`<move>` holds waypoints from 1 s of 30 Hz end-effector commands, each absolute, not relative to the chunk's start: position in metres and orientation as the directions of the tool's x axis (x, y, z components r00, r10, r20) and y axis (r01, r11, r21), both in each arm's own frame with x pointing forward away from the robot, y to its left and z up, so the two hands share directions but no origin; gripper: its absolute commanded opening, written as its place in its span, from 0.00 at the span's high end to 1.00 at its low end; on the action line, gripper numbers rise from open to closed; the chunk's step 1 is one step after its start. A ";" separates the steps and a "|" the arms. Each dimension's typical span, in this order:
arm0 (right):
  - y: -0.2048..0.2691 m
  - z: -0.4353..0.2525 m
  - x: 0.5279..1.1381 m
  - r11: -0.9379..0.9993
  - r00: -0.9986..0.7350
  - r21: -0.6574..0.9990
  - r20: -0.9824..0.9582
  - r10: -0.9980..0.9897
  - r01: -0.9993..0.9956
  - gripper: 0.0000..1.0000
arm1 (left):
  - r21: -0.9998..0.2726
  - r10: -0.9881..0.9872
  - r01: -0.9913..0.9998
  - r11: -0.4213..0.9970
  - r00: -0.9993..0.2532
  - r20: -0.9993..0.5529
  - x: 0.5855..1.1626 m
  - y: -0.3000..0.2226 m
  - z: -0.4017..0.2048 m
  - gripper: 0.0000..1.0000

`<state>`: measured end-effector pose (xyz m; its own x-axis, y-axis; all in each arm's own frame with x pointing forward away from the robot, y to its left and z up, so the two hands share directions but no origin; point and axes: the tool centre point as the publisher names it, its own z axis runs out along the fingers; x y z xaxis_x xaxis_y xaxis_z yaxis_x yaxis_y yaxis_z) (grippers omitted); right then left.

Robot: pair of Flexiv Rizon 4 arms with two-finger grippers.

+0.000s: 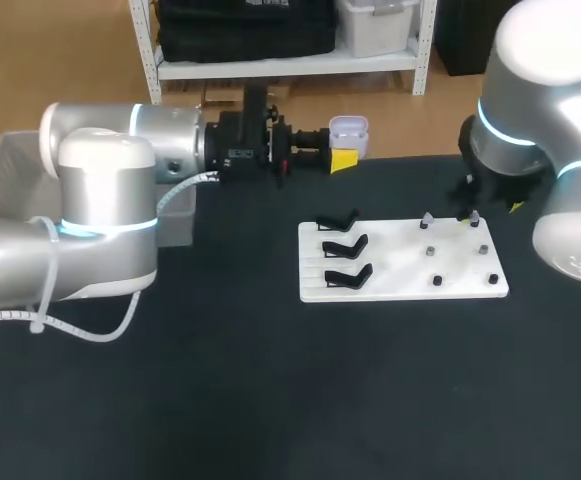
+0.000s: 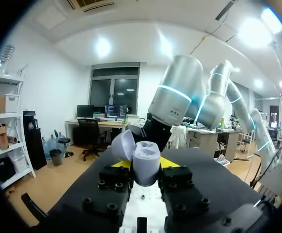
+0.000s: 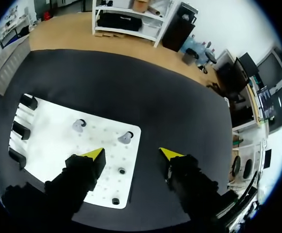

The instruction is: Pick up each earbud case from the left stands, insert the matching earbuds, close the lid, and place the case in the box.

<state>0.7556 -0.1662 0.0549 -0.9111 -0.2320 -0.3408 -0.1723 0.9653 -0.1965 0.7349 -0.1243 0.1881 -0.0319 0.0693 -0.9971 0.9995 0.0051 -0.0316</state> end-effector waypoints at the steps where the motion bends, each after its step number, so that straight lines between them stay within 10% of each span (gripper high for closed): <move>1: -0.162 0.049 0.759 0.962 -0.917 -0.222 -0.328 -0.229 -0.161 0.42 | -0.028 0.064 1.000 0.011 -0.029 -0.998 0.733 -0.124 0.187 1.00; 30: -0.153 0.025 0.773 0.972 -0.937 -0.229 -0.328 -0.123 -0.047 0.54 | -0.028 0.064 1.000 0.011 -0.029 -0.998 0.733 -0.124 0.187 1.00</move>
<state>0.7690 -0.1553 0.0266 -0.9356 -0.1260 -0.3298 -0.0525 0.9734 -0.2231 0.7345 -0.1240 0.1884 -0.0326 0.0698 -0.9970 0.9995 0.0062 -0.0323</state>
